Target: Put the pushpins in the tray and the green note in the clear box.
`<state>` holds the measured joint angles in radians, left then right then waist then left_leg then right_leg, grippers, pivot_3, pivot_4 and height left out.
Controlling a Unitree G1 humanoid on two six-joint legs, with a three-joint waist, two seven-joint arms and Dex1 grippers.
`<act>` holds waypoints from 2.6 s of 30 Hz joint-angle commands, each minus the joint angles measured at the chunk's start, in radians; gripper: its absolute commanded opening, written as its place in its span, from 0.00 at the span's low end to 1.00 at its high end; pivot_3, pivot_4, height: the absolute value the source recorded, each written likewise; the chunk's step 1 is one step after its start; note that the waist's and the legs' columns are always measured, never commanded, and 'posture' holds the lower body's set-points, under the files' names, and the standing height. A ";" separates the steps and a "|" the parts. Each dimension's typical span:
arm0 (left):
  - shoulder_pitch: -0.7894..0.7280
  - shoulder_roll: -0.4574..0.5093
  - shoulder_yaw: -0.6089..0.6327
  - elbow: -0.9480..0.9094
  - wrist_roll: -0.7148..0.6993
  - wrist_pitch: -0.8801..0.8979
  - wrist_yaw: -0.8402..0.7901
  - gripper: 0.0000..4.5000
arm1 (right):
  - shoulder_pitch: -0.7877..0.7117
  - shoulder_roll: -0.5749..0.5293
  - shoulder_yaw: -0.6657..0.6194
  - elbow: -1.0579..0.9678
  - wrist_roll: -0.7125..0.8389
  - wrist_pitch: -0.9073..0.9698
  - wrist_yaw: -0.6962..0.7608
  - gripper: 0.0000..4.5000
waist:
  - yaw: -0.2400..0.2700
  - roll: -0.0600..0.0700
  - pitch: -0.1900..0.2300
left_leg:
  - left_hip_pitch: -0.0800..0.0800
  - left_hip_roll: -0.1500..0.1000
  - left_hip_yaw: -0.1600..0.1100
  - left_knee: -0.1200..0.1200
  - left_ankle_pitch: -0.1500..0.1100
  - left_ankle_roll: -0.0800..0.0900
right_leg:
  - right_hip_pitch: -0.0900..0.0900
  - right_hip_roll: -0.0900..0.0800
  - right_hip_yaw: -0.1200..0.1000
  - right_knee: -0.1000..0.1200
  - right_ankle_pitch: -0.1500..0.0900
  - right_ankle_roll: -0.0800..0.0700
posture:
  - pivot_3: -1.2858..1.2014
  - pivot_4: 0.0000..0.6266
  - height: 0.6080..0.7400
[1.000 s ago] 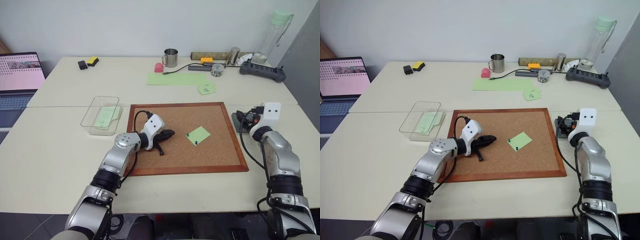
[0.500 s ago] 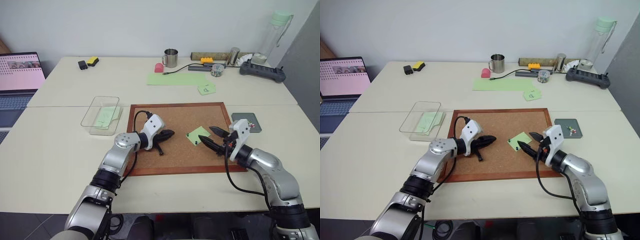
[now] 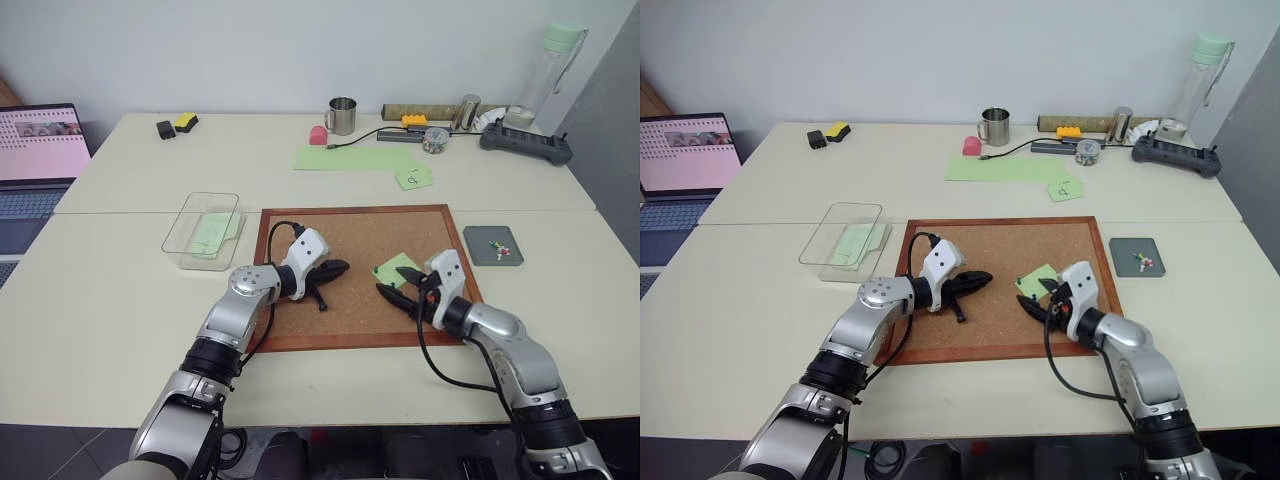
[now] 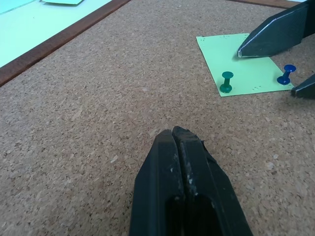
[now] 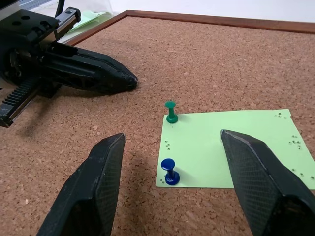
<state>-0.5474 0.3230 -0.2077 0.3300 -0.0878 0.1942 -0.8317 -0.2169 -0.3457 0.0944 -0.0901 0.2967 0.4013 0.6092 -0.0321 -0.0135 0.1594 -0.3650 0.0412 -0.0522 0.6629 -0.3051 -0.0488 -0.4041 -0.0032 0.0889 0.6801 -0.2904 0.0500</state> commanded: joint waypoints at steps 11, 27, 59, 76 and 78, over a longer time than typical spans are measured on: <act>0.011 0.006 0.000 -0.016 0.007 0.013 0.003 0.00 | 0.020 0.003 0.012 -0.028 0.004 -0.003 0.015 0.10 | 0.000 0.000 0.000 | 0.000 0.000 0.000 0.000 0.000 0.000 | 0.000 0.000 0.000 0.000 0.000 0.000 | 0.52 0.24 1.00; 0.011 0.007 0.000 -0.015 0.005 0.010 0.005 0.00 | 0.014 0.033 -0.048 -0.135 0.050 -0.082 0.005 0.02 | 0.000 0.000 0.000 | 0.000 0.000 0.000 0.000 0.000 0.000 | 0.000 0.000 0.000 0.000 0.000 0.000 | 0.52 0.24 1.00; 0.012 0.009 -0.003 -0.024 0.007 0.013 -0.004 0.00 | -0.208 -0.072 -0.377 0.343 -0.014 -0.109 -0.288 0.02 | 0.000 0.000 0.000 | 0.000 0.000 0.001 0.000 0.000 0.000 | 0.000 0.000 0.001 0.000 0.000 0.000 | 0.52 0.24 1.00; 0.023 0.019 0.003 -0.043 0.006 0.024 -0.002 0.00 | -0.194 -0.072 -0.352 0.303 0.000 -0.194 -0.241 0.70 | 0.000 0.000 0.000 | 0.000 0.000 0.002 0.000 0.000 0.000 | 0.000 0.000 0.001 0.000 0.000 0.000 | 0.52 0.24 1.00; 0.023 0.019 0.002 -0.042 0.006 0.023 -0.004 0.00 | -0.151 -0.056 -0.293 0.193 0.043 -0.156 -0.160 0.70 | -0.001 0.000 0.000 | 0.000 0.000 0.002 0.000 0.000 0.000 | 0.000 0.000 0.001 0.000 0.000 0.000 | 0.52 0.24 1.00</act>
<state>-0.5341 0.3306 -0.2060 0.3017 -0.0887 0.2112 -0.8366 -0.4007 -0.4070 -0.2488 0.2633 0.2922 0.2374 0.3578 -0.0326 -0.0133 0.1594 -0.3650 0.0416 -0.0507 0.6626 -0.3051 -0.0488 -0.4044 -0.0033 0.0901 0.6804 -0.2903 0.0500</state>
